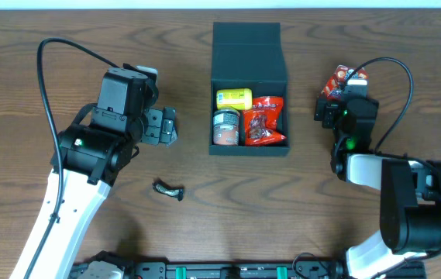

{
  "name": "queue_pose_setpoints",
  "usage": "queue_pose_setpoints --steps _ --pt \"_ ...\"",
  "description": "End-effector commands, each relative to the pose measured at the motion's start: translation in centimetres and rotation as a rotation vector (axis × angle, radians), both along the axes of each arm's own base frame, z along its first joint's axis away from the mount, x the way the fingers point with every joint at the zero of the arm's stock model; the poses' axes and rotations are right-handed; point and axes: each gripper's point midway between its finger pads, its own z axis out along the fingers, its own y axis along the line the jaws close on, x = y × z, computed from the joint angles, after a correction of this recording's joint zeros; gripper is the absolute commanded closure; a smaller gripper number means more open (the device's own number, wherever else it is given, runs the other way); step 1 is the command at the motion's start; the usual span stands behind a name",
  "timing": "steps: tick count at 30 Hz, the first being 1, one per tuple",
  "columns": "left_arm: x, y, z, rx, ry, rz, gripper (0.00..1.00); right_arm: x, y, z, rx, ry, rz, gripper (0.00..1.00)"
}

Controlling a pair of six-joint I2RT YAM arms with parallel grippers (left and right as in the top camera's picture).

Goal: Pack container
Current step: 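Move the right gripper to the red Hello Panda box, then grasp the Hello Panda box with the right gripper and lift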

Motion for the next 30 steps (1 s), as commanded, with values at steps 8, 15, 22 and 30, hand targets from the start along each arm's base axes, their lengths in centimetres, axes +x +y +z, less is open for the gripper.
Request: queue_pose_setpoints --steps 8,15,22,30 --pt "0.0 0.0 -0.1 0.005 0.001 -0.011 0.05 0.8 -0.2 0.5 -0.008 -0.015 0.007 0.01" --pt "0.0 0.0 -0.1 0.005 0.001 -0.011 0.05 1.6 -0.2 0.3 -0.008 -0.016 0.007 0.01" --pt "0.0 0.0 -0.1 0.004 0.001 -0.011 0.05 1.7 -0.2 0.4 -0.008 -0.022 0.006 0.03" --pt "0.0 -0.3 -0.1 -0.009 0.005 -0.022 0.05 1.7 -0.2 0.4 -0.008 -0.022 0.006 0.17"
